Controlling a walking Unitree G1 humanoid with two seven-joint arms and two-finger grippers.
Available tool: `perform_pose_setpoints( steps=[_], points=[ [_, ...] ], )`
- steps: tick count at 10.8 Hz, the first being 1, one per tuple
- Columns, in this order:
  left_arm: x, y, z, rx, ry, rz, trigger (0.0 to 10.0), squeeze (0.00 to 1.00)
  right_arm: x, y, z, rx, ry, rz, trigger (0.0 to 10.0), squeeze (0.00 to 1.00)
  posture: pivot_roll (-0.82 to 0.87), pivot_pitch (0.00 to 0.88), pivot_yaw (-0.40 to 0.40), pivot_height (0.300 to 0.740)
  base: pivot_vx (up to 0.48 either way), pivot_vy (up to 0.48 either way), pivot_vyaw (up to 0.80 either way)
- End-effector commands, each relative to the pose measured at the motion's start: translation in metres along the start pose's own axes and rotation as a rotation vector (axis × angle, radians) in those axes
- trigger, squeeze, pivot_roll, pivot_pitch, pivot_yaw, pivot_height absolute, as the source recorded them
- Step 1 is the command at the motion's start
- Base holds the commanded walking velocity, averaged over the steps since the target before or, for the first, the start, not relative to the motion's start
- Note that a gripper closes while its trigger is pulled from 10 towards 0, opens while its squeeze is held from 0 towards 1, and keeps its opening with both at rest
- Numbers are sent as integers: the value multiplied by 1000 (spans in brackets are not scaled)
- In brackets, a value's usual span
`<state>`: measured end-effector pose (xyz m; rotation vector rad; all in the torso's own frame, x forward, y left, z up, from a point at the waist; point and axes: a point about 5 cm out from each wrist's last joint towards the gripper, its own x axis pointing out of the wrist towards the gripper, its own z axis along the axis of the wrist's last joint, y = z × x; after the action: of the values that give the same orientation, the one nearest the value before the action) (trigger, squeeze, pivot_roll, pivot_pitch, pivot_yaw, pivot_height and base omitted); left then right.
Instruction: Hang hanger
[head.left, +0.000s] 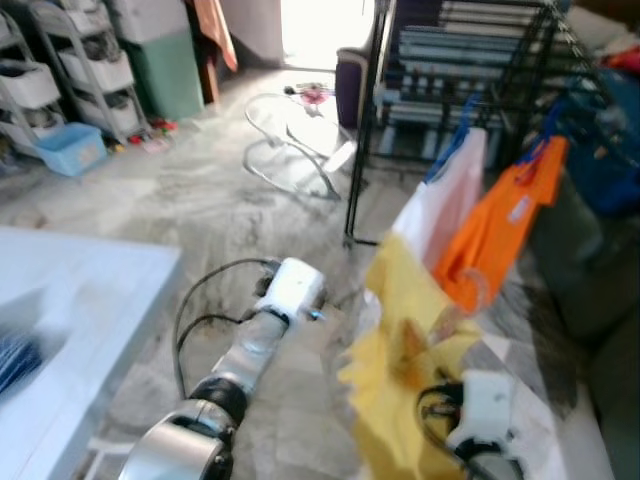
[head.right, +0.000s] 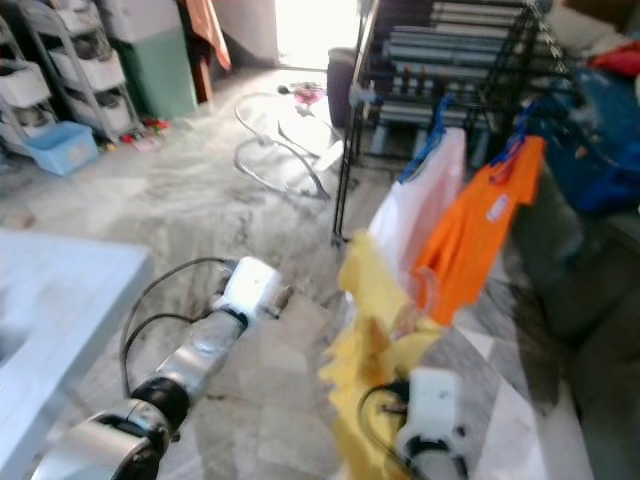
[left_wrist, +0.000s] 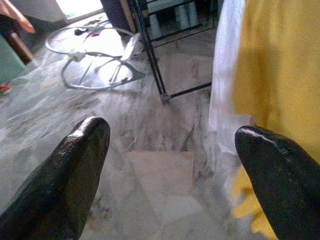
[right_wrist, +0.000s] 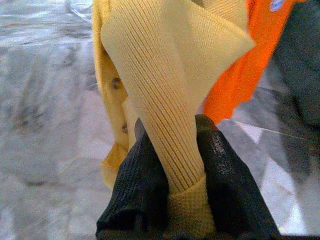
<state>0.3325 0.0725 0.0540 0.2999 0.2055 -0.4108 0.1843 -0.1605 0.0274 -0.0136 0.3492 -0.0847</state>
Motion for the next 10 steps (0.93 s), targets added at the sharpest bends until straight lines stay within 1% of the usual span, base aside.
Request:
perform_pose_setpoints(
  steps=[1, 5, 7, 10],
  points=[
    [2, -5, 4, 5, -15, -24, 10000, 0, 3, -5, 11, -10, -47, -11, 0, 0, -117, 0, 9, 740, 0, 0, 0],
    [1, -5, 2, 2, -10, -34, 10000, 0, 1, -2, 8, -8, -32, -5, 0, 0, -121, 0, 8, 740, 0, 0, 0],
    [0, -7, 0, -2, -6, -37, 10000, 0, 0, -2, 6, -7, -26, -2, 0, 0, -124, 0, 4, 740, -272, 0, 0],
    [0, -9, 0, -7, -6, -37, 10000, 0, 0, -3, 5, -14, -14, 8, 0, 0, -122, 0, -7, 740, -396, 0, 0]
  ],
)
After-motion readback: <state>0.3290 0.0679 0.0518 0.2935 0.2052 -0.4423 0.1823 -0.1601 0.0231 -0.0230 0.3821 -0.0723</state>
